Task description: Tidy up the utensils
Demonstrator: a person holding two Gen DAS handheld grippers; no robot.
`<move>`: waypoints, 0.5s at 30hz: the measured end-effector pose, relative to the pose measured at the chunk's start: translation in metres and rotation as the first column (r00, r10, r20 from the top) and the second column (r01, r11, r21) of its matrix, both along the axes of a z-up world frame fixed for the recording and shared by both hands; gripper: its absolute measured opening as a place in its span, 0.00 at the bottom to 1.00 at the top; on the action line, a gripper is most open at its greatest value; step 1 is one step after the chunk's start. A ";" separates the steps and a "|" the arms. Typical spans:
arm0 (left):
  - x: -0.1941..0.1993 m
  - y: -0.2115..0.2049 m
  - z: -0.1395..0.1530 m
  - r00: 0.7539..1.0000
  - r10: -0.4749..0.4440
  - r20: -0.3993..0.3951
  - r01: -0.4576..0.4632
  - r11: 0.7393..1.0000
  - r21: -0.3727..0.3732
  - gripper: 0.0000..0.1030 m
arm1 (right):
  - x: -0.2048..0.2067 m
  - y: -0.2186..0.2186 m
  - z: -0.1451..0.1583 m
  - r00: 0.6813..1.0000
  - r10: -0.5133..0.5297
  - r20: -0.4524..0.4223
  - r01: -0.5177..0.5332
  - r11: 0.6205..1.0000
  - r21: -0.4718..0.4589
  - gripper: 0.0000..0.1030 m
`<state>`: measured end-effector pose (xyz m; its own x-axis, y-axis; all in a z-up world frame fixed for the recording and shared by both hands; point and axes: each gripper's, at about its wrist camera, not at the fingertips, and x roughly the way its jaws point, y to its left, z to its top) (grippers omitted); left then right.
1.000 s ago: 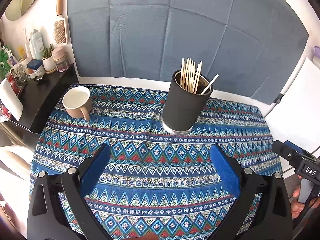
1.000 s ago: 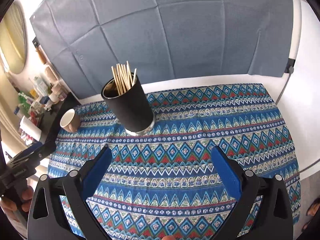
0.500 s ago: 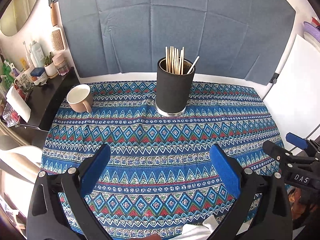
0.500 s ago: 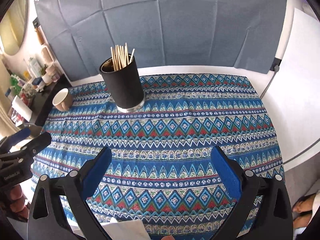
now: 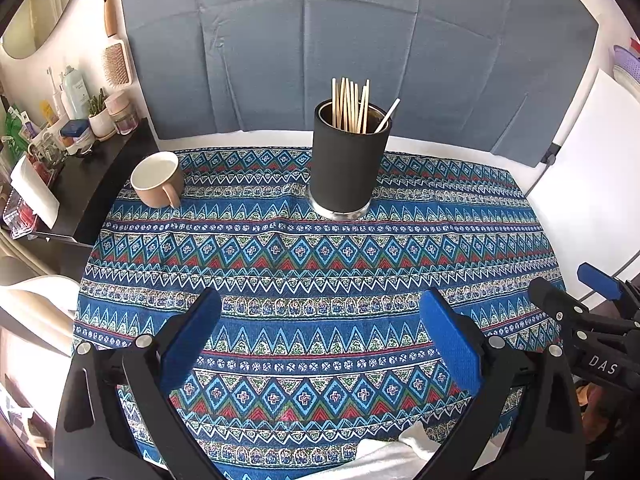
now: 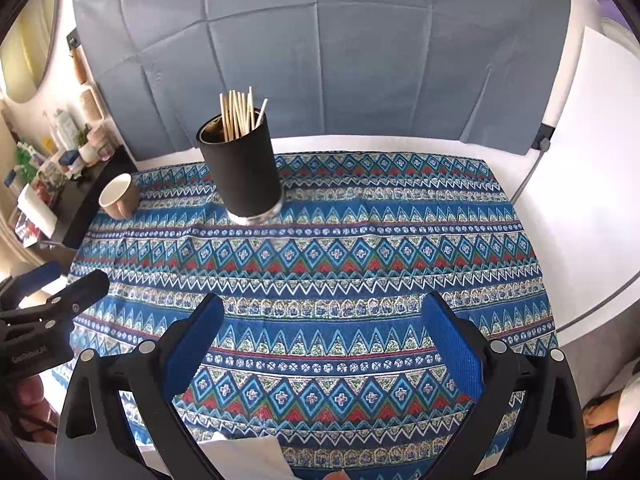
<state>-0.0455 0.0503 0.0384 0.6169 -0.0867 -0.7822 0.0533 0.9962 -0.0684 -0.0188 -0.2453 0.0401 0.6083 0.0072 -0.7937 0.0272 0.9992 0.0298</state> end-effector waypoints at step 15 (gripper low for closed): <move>-0.004 0.002 0.002 1.000 0.013 0.009 -0.012 1.000 -0.023 0.94 | -0.001 0.001 0.000 1.000 0.014 -0.003 -0.014 1.000 0.008 0.92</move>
<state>-0.0499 0.0527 0.0399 0.6253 -0.0972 -0.7743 0.0416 0.9950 -0.0913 -0.0196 -0.2444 0.0397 0.6053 0.0215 -0.7957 0.0136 0.9992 0.0373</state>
